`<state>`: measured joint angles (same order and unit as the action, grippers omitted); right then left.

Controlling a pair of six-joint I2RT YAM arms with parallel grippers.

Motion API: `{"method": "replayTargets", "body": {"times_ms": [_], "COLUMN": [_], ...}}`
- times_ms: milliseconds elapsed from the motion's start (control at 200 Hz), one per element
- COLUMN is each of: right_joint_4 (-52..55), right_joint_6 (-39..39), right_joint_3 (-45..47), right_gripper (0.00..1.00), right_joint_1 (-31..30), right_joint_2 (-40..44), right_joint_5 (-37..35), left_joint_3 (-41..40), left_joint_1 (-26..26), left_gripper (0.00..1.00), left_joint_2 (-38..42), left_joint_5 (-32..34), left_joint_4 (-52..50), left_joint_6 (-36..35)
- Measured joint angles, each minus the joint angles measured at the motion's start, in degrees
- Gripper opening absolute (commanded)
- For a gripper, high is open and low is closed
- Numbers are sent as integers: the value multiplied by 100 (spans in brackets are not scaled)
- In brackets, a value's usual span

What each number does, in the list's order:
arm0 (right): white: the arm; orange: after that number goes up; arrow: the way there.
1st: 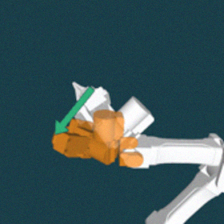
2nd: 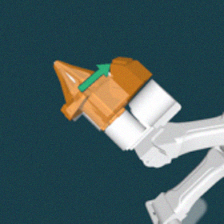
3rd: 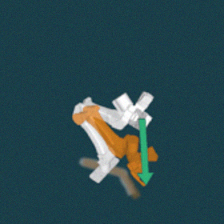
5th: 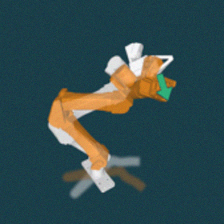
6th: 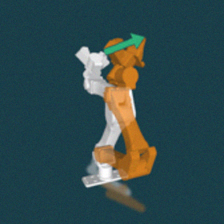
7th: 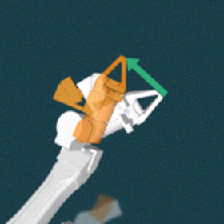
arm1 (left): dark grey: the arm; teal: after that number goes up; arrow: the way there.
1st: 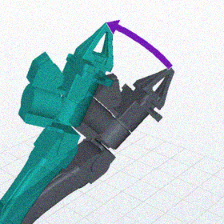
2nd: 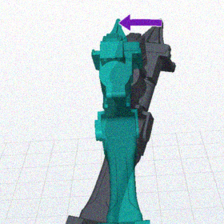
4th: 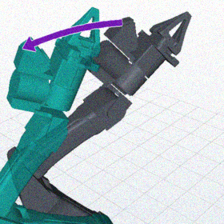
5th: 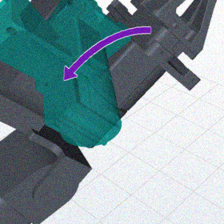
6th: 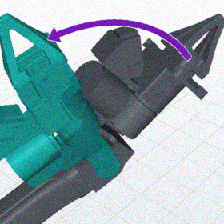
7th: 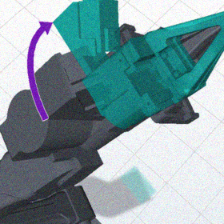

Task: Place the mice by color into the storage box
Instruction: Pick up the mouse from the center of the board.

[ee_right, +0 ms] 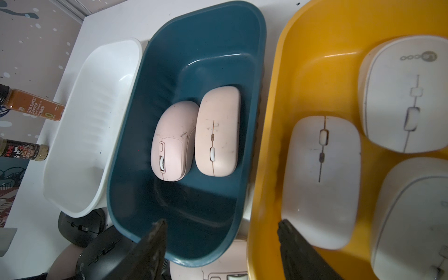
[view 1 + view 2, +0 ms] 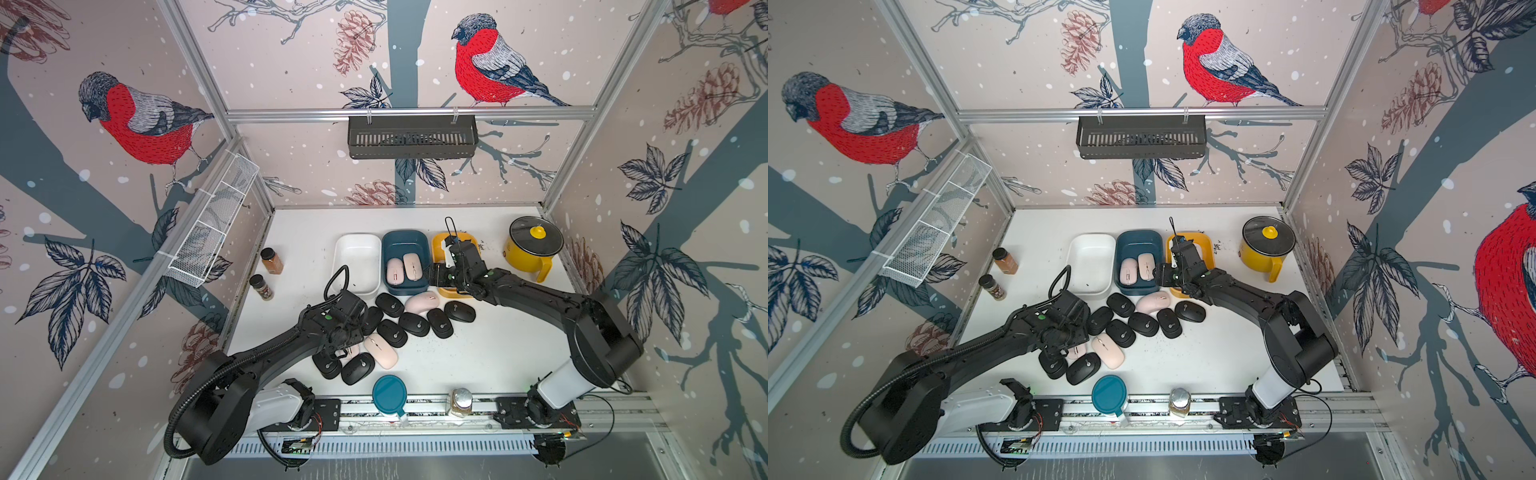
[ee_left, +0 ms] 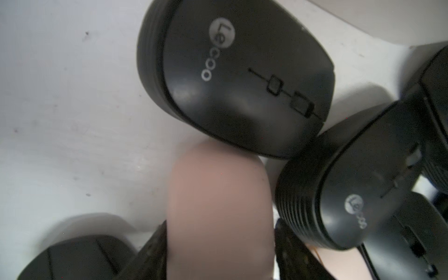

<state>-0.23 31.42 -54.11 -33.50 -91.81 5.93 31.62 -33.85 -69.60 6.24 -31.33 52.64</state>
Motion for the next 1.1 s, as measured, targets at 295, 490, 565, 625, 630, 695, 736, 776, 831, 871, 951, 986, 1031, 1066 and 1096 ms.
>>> {"method": "replayTargets", "body": {"times_ms": [295, 490, 565, 625, 630, 695, 736, 776, 831, 871, 951, 986, 1031, 1066, 1096], "right_joint_4": [-26, -125, -157, -173, -177, -229, -247, -243, -245, -245, -247, -249, -247, -249, -247], "right_joint_6": [31, 160, 184, 199, 201, 280, 289, 291, 302, 306, 308, 310, 313, 317, 323], "right_joint_3": [31, 133, 186, 199, 201, 219, 234, 243, 249, 249, 254, 260, 264, 264, 264], "right_gripper": [73, 73, 73, 73, 73, 73, 73, 73, 73, 73, 73, 73, 73, 73, 73], "right_joint_1": [28, 33, 33, 35, 35, 35, 35, 35, 35, 35, 35, 35, 35, 35, 37], "right_joint_2": [-61, -83, -83, -83, -83, -83, -81, -74, -61, -50, -20, -7, 2, 2, 2], "right_joint_5": [17, 66, 70, 87, 87, 94, 105, 105, 105, 105, 105, 105, 107, 105, 107], "left_joint_3": [85, 52, 39, 37, 37, 39, 48, 61, 85, 111, 192, 236, 299, 352, 391], "left_joint_1": [-2, -4, -7, -11, -11, -11, -11, -11, -11, -11, -11, -11, -11, -11, -11], "left_gripper": [63, 53, 49, 48, 48, 48, 47, 47, 47, 47, 48, 48, 48, 48, 48], "left_joint_2": [-275, -227, -170, -98, -94, -17, 28, 68, 129, 164, 245, 273, 308, 337, 363], "left_joint_5": [9, 31, 24, -2, -2, 4, 4, 7, 26, 37, 101, 122, 144, 155, 175], "left_joint_4": [22, 28, 28, 42, 42, 52, 63, 68, 70, 68, 59, 48, 2, -48, -90], "left_joint_6": [-103, -114, -109, -98, -98, -79, -55, -46, -28, -11, -9, -9, -9, -9, -9]}}
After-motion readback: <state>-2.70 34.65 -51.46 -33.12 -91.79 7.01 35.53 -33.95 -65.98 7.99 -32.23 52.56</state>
